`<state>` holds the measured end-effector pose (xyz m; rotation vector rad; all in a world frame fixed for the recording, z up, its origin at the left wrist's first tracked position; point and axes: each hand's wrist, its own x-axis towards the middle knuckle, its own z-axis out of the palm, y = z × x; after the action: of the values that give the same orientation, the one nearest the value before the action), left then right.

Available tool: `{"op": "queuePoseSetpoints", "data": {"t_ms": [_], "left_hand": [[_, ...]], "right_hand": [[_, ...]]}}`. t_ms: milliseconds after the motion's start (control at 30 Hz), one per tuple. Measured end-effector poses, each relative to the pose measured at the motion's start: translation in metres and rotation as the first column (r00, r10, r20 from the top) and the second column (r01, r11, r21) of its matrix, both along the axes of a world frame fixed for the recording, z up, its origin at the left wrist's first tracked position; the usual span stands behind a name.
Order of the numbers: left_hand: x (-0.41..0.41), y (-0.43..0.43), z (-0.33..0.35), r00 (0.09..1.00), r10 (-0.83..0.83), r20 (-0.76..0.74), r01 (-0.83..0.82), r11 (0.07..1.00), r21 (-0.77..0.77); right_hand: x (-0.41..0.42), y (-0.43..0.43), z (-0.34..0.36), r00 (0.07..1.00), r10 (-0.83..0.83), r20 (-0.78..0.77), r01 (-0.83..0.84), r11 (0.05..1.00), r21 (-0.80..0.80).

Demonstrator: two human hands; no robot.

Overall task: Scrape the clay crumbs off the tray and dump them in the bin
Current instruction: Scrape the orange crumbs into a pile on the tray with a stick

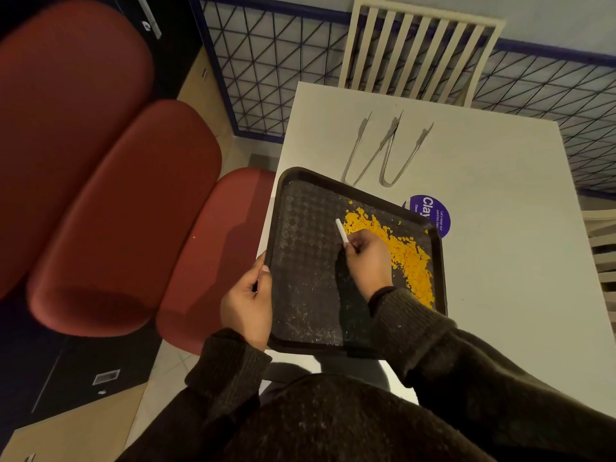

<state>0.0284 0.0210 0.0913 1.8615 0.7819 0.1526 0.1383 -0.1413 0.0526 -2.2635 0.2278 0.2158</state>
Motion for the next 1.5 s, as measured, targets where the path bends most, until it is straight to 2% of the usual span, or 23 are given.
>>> {"op": "queuePoseSetpoints", "data": {"t_ms": [67, 167, 300, 767, 933, 1033, 1100, 1167, 1233, 1500], "left_hand": [[0.001, 0.001, -0.001, 1.0, 0.007, 0.001, -0.007, 1.0, 0.006], [0.003, 0.003, -0.002, 1.0, 0.019, -0.008, -0.019, 0.999, 0.032], [0.005, 0.005, -0.004, 1.0, 0.009, -0.011, -0.009, 1.0, 0.001], [-0.004, 0.003, -0.01, 0.998, -0.032, 0.058, 0.034, 0.999, -0.039], [-0.004, 0.004, -0.01, 0.999, -0.027, 0.024, 0.028, 0.997, -0.07], [-0.003, 0.005, -0.009, 0.999, -0.026, 0.037, 0.03, 0.996, -0.09], [-0.003, 0.006, -0.009, 0.999, -0.027, 0.038, 0.031, 0.994, -0.104], [-0.003, 0.005, -0.009, 0.999, -0.022, 0.034, 0.026, 0.995, -0.101], [-0.003, 0.002, -0.008, 0.999, -0.012, 0.042, 0.017, 0.994, -0.105], [-0.006, -0.002, -0.001, 0.999, -0.013, 0.05, 0.018, 0.995, -0.094]], "right_hand": [[-0.008, 0.002, 0.003, 0.999, 0.038, 0.024, -0.038, 0.999, 0.016], [-0.031, 0.007, 0.008, 0.982, 0.178, 0.069, -0.181, 0.983, 0.043], [-0.06, 0.01, 0.003, 0.922, 0.357, 0.15, -0.357, 0.934, -0.032], [-0.007, -0.022, -0.011, 0.997, 0.064, 0.051, -0.06, 0.995, -0.077], [-0.005, -0.031, -0.014, 1.0, -0.015, 0.013, 0.016, 0.995, -0.103], [-0.014, -0.026, -0.011, 1.0, -0.006, 0.022, 0.006, 1.0, -0.018], [-0.02, -0.014, -0.007, 0.997, 0.067, 0.025, -0.068, 0.997, 0.046], [-0.023, -0.001, -0.004, 0.984, 0.167, 0.065, -0.169, 0.985, 0.019], [-0.019, 0.009, -0.002, 0.974, 0.198, 0.112, -0.199, 0.98, -0.005], [0.027, 0.001, -0.001, 0.999, -0.028, 0.031, 0.028, 1.0, -0.01]]}}
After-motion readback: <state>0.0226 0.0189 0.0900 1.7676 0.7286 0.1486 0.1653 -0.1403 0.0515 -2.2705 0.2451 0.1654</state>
